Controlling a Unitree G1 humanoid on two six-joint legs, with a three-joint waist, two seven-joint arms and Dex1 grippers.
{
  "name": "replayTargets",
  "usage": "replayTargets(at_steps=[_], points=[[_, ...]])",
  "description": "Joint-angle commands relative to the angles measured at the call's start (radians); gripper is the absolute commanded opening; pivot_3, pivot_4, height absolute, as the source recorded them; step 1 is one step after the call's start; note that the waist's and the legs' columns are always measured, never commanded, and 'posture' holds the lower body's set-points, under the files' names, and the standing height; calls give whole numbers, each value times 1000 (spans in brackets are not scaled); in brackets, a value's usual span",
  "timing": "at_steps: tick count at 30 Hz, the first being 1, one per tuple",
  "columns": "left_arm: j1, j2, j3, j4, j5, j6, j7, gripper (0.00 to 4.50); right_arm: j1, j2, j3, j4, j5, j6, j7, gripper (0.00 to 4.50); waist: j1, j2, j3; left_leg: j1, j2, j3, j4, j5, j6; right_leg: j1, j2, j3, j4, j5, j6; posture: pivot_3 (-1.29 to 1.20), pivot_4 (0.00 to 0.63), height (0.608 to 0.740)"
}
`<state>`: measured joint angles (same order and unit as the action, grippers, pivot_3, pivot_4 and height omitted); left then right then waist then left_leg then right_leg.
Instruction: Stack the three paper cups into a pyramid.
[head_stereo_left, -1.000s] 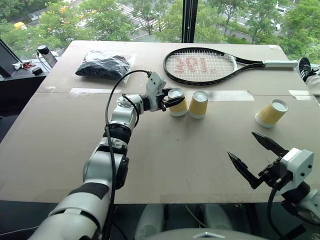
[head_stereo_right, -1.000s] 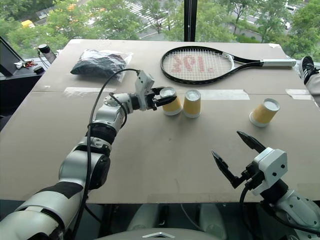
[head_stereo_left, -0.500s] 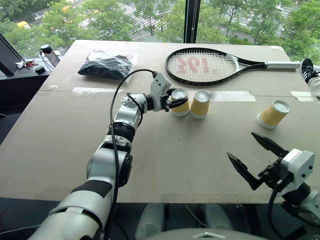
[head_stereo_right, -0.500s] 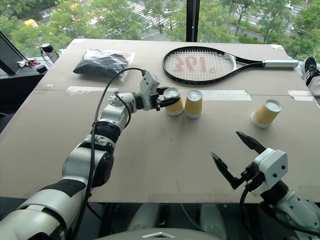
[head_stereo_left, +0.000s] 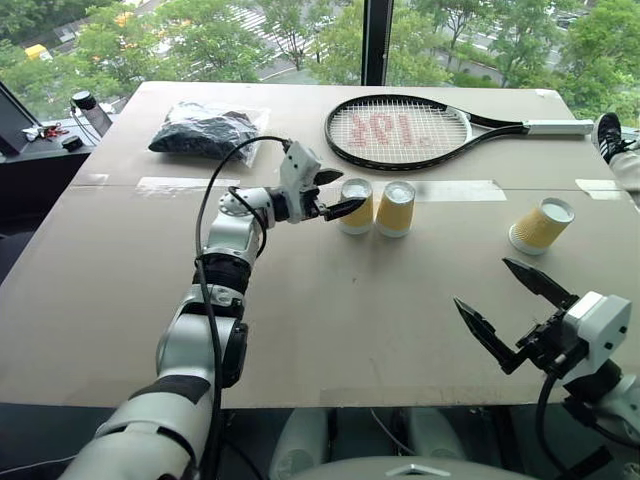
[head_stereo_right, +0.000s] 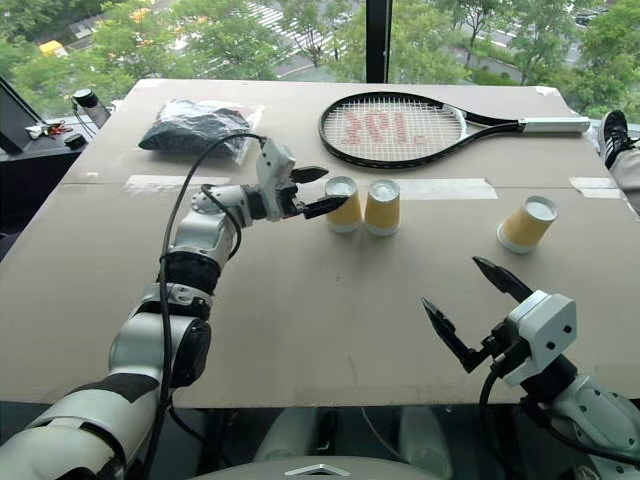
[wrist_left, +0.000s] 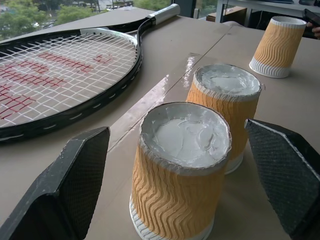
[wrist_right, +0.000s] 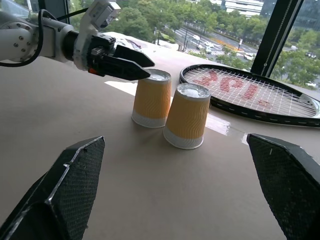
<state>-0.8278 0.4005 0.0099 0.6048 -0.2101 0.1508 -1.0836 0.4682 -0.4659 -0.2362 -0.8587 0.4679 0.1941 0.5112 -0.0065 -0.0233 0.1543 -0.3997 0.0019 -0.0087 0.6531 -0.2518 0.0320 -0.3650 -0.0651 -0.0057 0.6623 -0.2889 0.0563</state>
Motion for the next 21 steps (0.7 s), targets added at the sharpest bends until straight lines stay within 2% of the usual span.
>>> replayTargets(at_steps=[1,7,10,16,21], points=[[107,72,56,-254,-93,138,-8,4442,-64,-11,-54,33,0,30,-47,4500,-7,0,0,0,0,0,0,0,0,0,0,0,0,0,0,0,150,740],[357,130,122,-671,-276,251,-24,4442,-248,-32,-119,220,-104,115,-180,4500,5,1,0,0,0,0,0,2,-3,0,-2,1,0,0,0,0,150,740],[440,199,151,-881,-499,459,-73,4442,-364,-41,-150,325,-136,165,-247,4500,11,1,1,0,0,0,0,2,-4,0,-4,3,0,0,0,0,150,740],[470,241,172,-1076,-686,594,11,4442,-546,-32,-173,475,-134,267,-320,4500,16,4,0,1,0,1,0,2,-3,0,-3,3,0,0,-1,0,150,740],[491,241,163,-1121,-706,587,57,4442,-652,-32,-157,573,-138,316,-337,4500,13,4,0,1,0,1,-1,2,-3,0,-1,3,0,0,-1,0,150,740]])
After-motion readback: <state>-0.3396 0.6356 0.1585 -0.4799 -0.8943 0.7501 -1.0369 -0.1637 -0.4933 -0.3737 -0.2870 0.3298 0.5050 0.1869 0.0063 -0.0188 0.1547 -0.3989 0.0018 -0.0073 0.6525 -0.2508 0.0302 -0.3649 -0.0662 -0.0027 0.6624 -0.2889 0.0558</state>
